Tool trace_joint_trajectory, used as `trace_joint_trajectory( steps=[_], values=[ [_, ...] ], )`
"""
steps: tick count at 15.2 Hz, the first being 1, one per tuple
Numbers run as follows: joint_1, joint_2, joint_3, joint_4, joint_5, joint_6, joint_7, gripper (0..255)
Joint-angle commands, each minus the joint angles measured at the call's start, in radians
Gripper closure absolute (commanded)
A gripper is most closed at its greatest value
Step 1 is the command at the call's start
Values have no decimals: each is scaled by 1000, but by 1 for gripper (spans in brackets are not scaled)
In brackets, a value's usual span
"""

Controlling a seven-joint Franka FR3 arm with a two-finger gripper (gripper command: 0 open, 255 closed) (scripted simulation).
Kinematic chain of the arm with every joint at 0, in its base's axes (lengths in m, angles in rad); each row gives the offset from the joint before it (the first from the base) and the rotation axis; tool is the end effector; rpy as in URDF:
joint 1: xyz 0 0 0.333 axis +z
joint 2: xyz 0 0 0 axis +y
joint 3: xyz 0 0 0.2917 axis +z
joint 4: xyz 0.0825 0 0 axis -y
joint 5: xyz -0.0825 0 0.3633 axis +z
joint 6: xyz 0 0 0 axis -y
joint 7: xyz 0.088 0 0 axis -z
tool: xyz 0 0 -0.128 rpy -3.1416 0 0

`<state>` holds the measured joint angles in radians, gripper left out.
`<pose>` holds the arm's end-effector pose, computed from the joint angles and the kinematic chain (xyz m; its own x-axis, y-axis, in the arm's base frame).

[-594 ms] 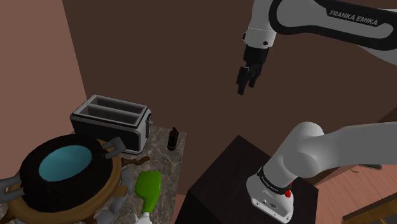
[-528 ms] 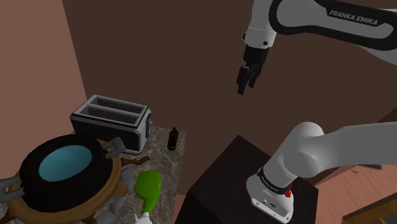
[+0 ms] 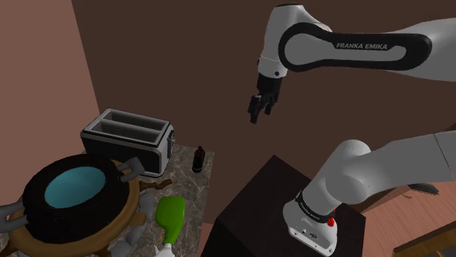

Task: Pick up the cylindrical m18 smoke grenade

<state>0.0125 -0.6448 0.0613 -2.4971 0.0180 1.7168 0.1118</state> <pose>0.3315 0.0270 0.4549 0.9894 -0.0584 -0.1328 -0.0543 -0.9979 0.0346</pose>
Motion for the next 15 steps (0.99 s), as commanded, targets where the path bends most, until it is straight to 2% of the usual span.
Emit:
trace_joint_trajectory(
  steps=[1,8,15],
  values=[
    [3,45,11,-21,8,81,16,0],
    [12,250,58,-60,27,364,78,0],
    [13,513,98,-17,8,623,154,0]
  ],
)
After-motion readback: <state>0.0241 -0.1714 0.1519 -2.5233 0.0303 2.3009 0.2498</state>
